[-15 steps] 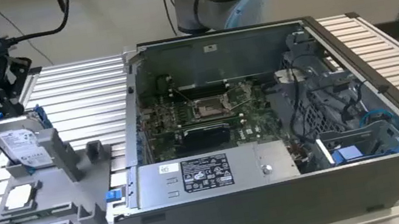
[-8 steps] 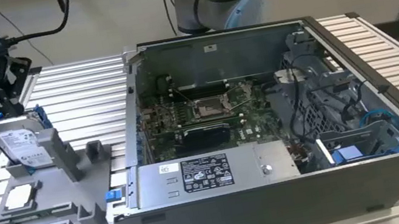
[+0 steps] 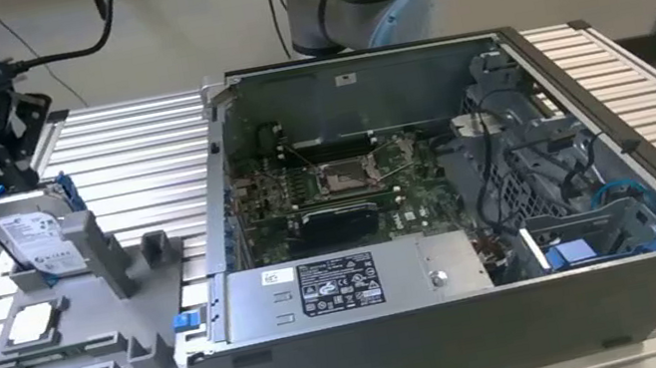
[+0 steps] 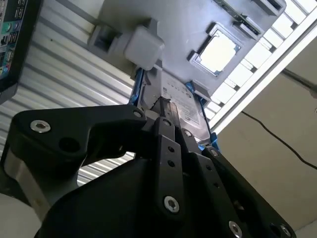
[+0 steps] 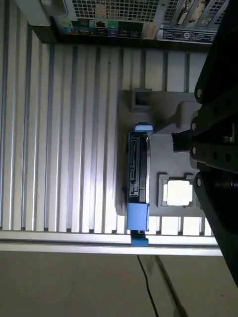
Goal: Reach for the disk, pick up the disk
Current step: 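Reach for the disk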
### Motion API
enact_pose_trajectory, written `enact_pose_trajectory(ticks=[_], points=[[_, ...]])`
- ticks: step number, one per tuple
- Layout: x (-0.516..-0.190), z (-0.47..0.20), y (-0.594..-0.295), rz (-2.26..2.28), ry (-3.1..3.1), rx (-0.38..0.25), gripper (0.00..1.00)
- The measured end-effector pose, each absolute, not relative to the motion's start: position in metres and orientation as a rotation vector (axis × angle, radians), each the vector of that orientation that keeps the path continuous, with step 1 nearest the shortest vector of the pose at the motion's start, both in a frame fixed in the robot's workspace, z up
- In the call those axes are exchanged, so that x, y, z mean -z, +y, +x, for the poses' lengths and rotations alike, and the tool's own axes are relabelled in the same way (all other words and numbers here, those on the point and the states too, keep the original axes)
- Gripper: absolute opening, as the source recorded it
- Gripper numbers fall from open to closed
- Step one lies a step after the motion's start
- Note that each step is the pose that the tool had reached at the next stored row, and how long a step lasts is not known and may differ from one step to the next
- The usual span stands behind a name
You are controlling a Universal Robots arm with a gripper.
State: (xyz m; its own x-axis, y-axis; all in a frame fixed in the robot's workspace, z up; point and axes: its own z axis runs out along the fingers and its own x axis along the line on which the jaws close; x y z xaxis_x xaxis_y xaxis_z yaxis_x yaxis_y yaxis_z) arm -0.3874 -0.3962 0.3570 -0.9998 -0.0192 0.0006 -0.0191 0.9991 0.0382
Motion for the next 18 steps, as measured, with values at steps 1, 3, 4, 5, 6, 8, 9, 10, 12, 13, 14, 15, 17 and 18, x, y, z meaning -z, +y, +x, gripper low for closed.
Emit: enact_pose_trajectory(ticks=[1, 3, 4, 5, 6, 8, 9, 10, 12, 13, 14, 15, 17, 18], points=[[-0.357, -0.390, -0.394, 0.030, -3.140, 0.060, 0.00], [-0.357, -0.396, -0.390, 0.030, -3.140, 0.060, 0.00], [-0.357, -0.401, -0.387, 0.030, -3.140, 0.060, 0.00], [-0.357, -0.405, -0.385, 0.030, -3.140, 0.060, 0.00], [-0.357, -0.410, -0.382, 0.030, -3.140, 0.060, 0.00], [-0.357, -0.418, -0.377, 0.030, -3.140, 0.060, 0.00], [-0.356, -0.423, -0.374, 0.030, -3.140, 0.060, 0.00], [-0.356, -0.426, -0.373, 0.030, -3.140, 0.060, 0.00], [-0.356, -0.434, -0.372, 0.030, -3.141, 0.060, 0.00], [-0.355, -0.438, -0.372, 0.030, -3.141, 0.060, 0.00], [-0.355, -0.442, -0.372, 0.030, -3.141, 0.060, 0.00], [-0.355, -0.445, -0.372, 0.030, -3.141, 0.060, 0.00], [-0.354, -0.448, -0.371, 0.031, -3.141, 0.060, 0.00], [-0.354, -0.450, -0.370, 0.030, -3.141, 0.060, 0.00]])
